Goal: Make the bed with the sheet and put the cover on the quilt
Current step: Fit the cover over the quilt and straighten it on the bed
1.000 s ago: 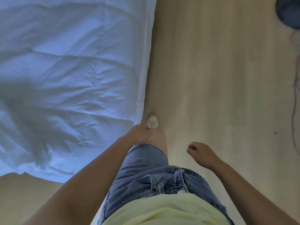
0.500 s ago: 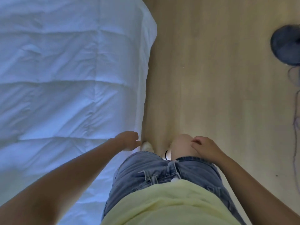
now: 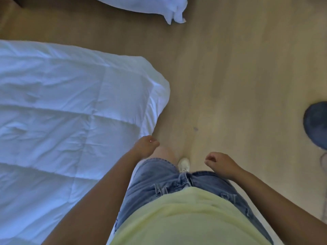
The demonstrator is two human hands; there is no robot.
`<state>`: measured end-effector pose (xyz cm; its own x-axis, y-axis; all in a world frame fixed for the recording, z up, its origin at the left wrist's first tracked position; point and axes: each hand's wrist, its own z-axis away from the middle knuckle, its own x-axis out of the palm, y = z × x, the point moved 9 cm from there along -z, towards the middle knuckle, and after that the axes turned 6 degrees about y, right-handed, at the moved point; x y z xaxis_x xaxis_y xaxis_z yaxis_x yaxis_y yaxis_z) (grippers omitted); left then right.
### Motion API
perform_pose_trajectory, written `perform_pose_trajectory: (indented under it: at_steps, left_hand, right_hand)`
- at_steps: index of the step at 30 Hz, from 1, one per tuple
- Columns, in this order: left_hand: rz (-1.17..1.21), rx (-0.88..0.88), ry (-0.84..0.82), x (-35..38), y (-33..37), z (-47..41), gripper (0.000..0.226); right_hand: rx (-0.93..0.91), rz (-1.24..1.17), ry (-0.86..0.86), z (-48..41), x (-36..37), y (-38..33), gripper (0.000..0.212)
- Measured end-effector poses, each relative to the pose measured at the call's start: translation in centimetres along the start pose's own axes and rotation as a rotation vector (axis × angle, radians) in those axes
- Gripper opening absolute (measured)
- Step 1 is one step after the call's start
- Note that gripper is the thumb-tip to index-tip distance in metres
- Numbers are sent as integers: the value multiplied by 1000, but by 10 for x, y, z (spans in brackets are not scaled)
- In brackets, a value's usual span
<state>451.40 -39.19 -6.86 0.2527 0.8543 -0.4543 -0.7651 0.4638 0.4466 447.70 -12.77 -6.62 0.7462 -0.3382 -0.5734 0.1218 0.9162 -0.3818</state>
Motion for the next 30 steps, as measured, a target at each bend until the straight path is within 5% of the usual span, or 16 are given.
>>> perform_pose_trajectory:
  at_steps: [9,17,30]
  left_hand:
    - [24,-106,-18,-86,101,-153,27]
    - [-114,-81,8,-255,212,-300,18]
    - [553,-376,333,-499,207,-443,20]
  right_hand:
    - [-40,97,-71,-189,-138,-87,22]
    - [-173,278,-69,-356,-294,-251,17]
    - [-509,647,-308,-617,-386,-614,20]
